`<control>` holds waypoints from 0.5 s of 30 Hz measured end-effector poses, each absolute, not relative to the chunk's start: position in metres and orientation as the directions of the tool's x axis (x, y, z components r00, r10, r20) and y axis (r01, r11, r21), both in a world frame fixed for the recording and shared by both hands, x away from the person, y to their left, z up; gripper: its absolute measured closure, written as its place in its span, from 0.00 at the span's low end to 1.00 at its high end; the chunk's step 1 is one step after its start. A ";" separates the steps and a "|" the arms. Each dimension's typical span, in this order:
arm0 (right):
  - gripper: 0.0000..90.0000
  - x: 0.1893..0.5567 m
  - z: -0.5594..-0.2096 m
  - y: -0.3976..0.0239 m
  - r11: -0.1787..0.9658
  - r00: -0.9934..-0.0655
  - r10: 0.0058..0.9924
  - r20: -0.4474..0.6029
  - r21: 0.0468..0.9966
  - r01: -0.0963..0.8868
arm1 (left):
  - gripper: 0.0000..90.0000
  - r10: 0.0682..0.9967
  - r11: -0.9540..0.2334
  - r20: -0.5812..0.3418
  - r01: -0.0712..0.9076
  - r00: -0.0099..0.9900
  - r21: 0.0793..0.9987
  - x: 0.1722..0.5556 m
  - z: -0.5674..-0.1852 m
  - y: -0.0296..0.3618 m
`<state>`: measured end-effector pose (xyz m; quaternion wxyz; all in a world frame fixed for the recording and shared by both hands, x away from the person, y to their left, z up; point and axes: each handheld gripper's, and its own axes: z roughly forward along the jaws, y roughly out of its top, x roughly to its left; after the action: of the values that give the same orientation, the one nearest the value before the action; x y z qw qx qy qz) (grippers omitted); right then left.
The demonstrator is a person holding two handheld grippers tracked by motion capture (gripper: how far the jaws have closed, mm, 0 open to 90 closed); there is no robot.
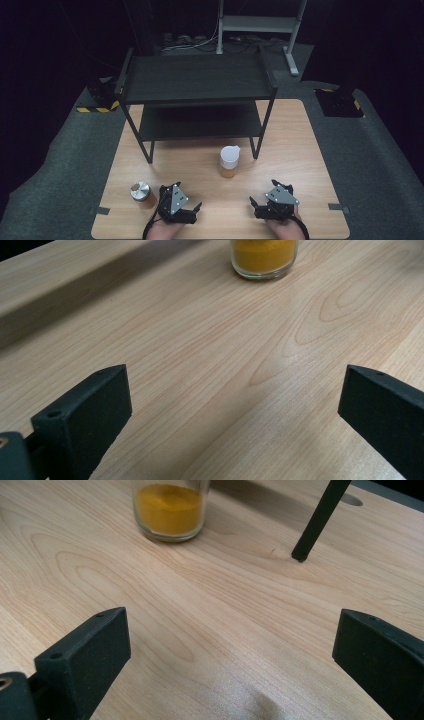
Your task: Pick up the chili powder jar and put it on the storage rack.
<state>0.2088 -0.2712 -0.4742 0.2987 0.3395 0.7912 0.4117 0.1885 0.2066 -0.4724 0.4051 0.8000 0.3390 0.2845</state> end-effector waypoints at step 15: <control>0.01 0.213 -0.469 -0.265 0.453 -0.587 0.785 -0.197 0.829 0.328 | 0.01 0.775 -0.417 0.156 0.311 0.612 0.854 0.187 -0.474 0.212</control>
<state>0.2126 -0.2648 -0.4692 0.2924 0.3476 0.8007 0.3906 0.1873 0.2123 -0.4740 0.4179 0.7946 0.3417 0.2778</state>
